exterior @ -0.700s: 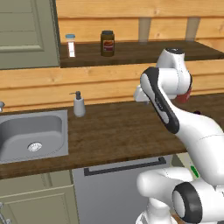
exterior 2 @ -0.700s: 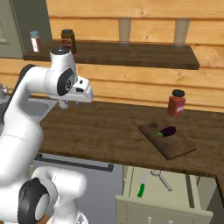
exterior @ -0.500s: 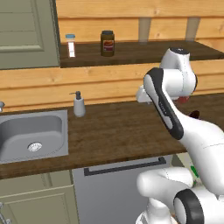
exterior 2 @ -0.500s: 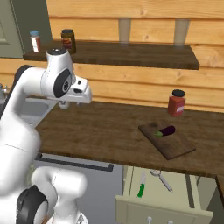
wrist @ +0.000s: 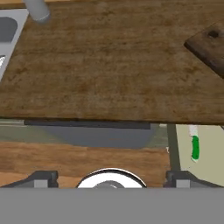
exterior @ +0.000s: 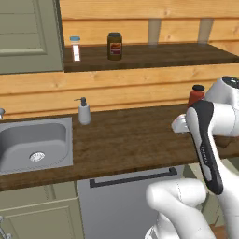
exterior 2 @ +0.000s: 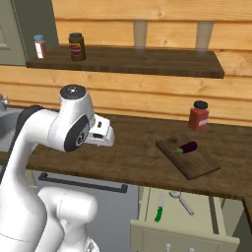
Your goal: Place the appropriate cutting tool for cutting the eggplant skin on the cutting board.
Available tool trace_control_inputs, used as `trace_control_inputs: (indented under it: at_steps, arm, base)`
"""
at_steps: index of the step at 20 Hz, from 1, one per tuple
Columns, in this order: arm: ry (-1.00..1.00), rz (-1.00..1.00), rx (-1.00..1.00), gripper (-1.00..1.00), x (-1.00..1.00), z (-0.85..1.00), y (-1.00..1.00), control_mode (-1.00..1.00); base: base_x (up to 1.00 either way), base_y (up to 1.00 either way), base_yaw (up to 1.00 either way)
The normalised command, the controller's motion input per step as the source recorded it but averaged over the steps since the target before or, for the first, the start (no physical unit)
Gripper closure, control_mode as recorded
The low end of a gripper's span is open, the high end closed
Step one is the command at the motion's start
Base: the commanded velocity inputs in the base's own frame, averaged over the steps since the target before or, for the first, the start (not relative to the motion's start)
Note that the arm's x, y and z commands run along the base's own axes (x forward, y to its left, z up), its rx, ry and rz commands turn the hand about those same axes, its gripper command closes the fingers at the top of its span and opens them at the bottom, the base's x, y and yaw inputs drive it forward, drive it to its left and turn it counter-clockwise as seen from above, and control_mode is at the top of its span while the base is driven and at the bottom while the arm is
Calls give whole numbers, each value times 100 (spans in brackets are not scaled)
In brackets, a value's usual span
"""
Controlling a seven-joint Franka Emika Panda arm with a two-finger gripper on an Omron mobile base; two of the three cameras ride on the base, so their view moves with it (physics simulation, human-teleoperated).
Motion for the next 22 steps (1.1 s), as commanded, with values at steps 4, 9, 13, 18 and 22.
trace_control_inputs:
  at_steps: [4, 9, 13, 18, 22]
  arm:
    - [28, -5, 14, -100, -35, -33, -98, -100]
    - [25, -4, 21, -100, -13, -48, -100, -100]
    - [22, -5, 10, -100, -2, -52, -100, -100]
    - [7, -2, -8, -100, 0, -70, -61, -100]
    - [3, 3, -10, -100, 3, -90, -52, -100]
  base:
    - [0, 0, 0]
    - [0, 0, 0]
    - [0, 0, 0]
    - [0, 0, 0]
    - [0, 0, 0]
